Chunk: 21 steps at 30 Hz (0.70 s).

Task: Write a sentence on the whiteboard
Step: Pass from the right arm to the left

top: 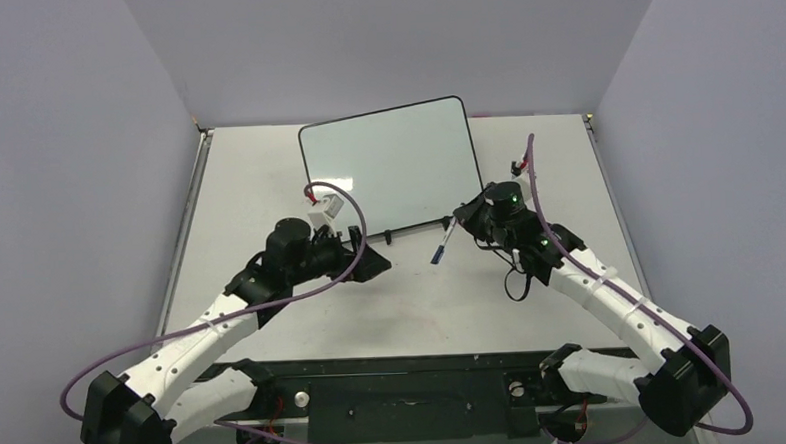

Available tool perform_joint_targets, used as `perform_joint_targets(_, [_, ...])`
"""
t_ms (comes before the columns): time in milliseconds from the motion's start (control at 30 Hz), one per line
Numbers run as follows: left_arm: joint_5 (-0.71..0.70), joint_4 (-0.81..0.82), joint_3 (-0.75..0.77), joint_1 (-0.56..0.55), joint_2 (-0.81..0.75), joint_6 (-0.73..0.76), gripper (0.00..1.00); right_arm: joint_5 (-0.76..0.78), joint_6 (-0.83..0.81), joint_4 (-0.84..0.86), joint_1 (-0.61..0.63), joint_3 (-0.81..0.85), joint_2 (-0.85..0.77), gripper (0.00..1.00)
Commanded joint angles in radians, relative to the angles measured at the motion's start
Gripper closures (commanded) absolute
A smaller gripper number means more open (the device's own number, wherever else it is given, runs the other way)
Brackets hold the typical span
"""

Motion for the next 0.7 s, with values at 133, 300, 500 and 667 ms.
perform_joint_targets(133, [-0.119,0.541,-0.021,-0.167,0.126,-0.120,0.22,0.004,0.222,0.186,0.001,-0.103,-0.133,1.00])
perform_joint_targets(300, [-0.176,0.663,0.004,-0.217,0.204,-0.120,0.25,0.026,0.283,0.213,0.000,-0.116,-0.204,1.00])
perform_joint_targets(500, [-0.172,0.776,0.019,-0.233,0.272,-0.141,0.27,0.048,0.311,0.212,-0.005,-0.121,-0.249,1.00])
perform_joint_targets(667, [-0.154,0.869,0.024,-0.249,0.312,-0.165,0.27,0.046,0.316,0.212,-0.006,-0.125,-0.256,1.00])
